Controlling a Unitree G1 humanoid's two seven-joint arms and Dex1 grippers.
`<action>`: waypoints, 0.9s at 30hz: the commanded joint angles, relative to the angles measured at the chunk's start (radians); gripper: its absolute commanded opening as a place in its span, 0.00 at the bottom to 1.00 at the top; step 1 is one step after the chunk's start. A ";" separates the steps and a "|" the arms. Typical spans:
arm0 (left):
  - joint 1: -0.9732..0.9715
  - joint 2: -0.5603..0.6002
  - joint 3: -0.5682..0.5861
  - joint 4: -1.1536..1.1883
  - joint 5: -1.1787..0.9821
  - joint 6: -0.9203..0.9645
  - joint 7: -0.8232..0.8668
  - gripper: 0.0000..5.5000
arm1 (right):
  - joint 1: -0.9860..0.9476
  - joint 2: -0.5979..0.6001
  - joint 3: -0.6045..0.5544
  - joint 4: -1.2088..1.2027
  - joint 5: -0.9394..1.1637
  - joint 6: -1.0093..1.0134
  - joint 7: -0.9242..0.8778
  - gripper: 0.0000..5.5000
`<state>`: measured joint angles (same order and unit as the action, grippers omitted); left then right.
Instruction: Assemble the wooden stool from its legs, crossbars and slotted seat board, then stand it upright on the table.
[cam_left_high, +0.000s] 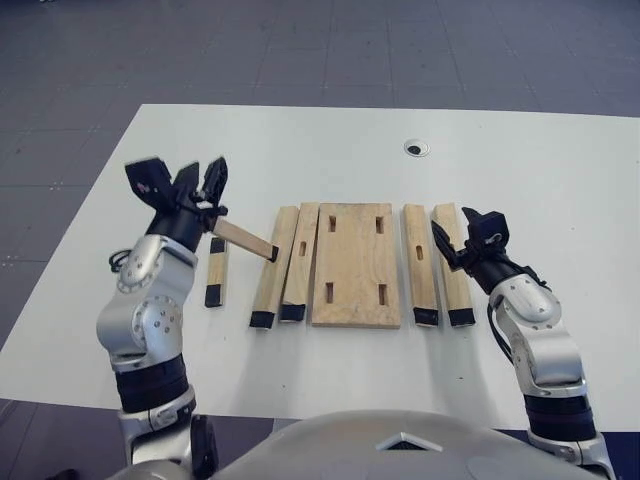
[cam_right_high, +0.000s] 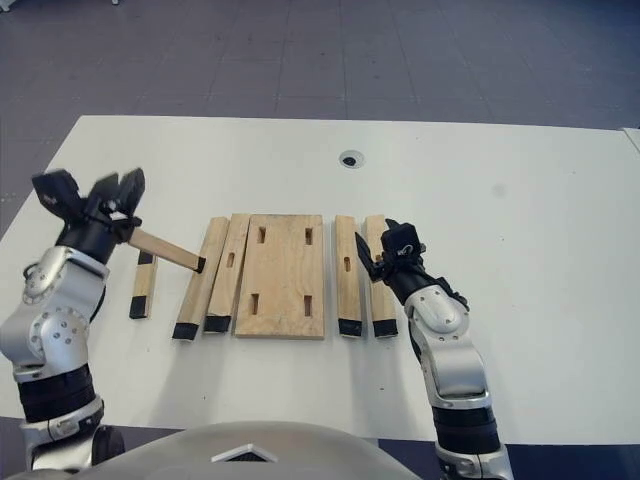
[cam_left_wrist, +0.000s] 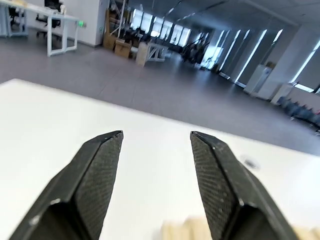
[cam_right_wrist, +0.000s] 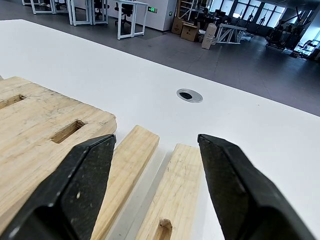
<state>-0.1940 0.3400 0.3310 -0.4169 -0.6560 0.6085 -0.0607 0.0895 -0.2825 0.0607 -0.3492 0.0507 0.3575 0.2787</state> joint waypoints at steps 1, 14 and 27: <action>-0.142 0.077 0.049 -0.101 -0.039 0.051 0.037 0.45 | -0.021 0.001 -0.001 0.010 -0.007 -0.003 -0.003 0.55; 0.460 0.061 0.139 -0.247 0.090 -0.014 -0.049 0.45 | -0.030 -0.007 -0.021 0.023 -0.006 -0.005 -0.002 0.55; 0.971 0.009 -0.147 -0.258 0.310 -0.295 -0.333 0.65 | -0.033 -0.017 -0.036 0.020 -0.004 0.011 0.011 0.55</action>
<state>0.7829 0.3291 0.2131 -0.6392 -0.3549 0.2843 -0.3858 0.0707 -0.2901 0.0296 -0.3259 0.0447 0.3535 0.2856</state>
